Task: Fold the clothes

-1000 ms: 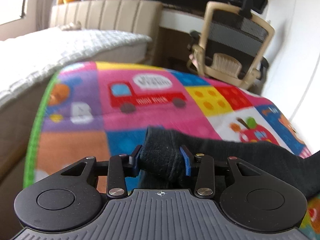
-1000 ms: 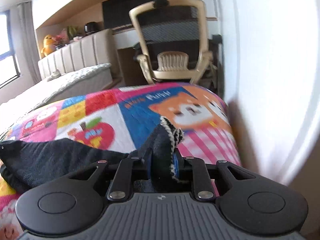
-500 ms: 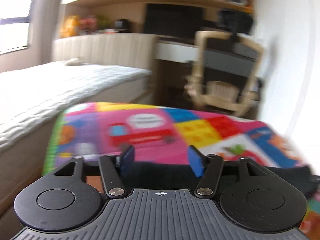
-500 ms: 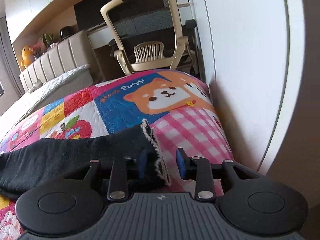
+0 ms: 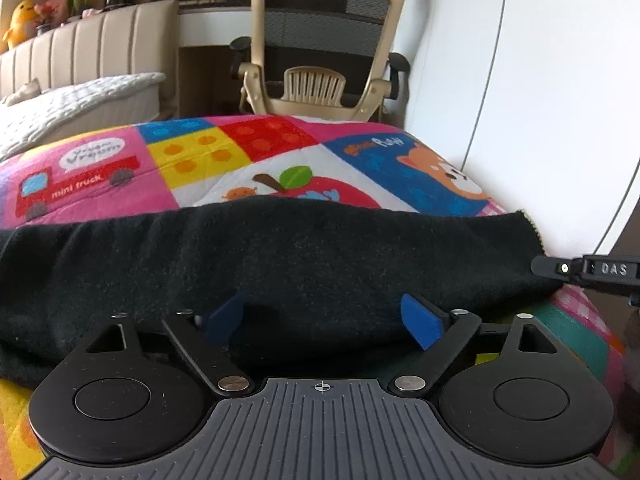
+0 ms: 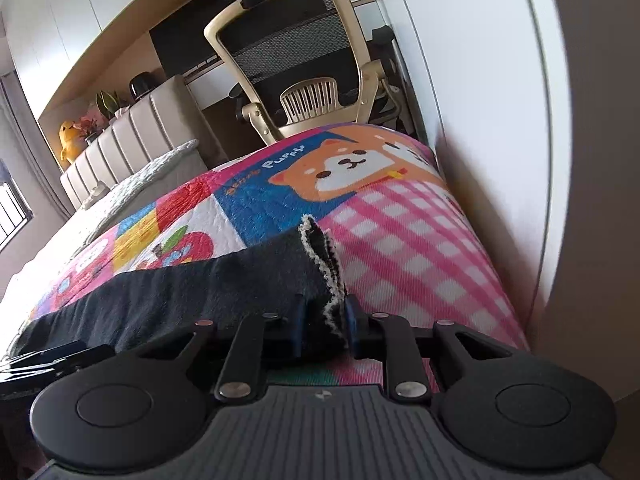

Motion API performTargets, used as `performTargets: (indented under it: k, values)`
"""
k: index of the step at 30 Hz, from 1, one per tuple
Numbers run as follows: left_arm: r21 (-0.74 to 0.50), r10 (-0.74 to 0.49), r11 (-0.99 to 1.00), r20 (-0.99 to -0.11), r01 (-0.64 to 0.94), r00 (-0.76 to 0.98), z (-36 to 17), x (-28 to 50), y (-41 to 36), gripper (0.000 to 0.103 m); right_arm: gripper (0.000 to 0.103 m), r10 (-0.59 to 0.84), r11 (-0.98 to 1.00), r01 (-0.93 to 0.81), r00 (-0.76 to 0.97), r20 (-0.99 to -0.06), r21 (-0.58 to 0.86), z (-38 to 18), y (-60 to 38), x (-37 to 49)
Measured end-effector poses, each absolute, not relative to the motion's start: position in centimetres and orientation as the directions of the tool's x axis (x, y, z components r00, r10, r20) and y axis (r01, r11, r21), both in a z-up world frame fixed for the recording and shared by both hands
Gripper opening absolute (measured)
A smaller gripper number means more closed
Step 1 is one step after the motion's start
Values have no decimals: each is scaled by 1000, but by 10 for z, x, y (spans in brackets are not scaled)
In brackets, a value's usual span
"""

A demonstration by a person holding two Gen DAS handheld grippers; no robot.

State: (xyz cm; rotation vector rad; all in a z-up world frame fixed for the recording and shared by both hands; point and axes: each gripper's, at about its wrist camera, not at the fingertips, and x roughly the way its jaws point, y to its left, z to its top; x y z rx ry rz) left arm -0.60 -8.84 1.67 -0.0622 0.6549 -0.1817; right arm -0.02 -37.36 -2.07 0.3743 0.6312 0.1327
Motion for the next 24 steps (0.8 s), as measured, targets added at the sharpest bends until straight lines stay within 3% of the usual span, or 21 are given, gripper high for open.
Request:
performTargets:
  k: [11, 20, 24]
  values:
    - [-127, -212, 977, -582, 170, 785, 9, -9, -91, 97, 20, 187, 945, 8, 808, -559, 327, -18, -366, -7]
    - [-132, -218, 976, -579, 174, 785, 8, -11, -92, 99, 20, 45, 977, 72, 849, -527, 200, -4, -364, -3]
    - [-142, -227, 974, -578, 177, 784, 8, -11, -91, 100, 20, 135, 963, -7, 876, -463, 268, 10, -357, -11]
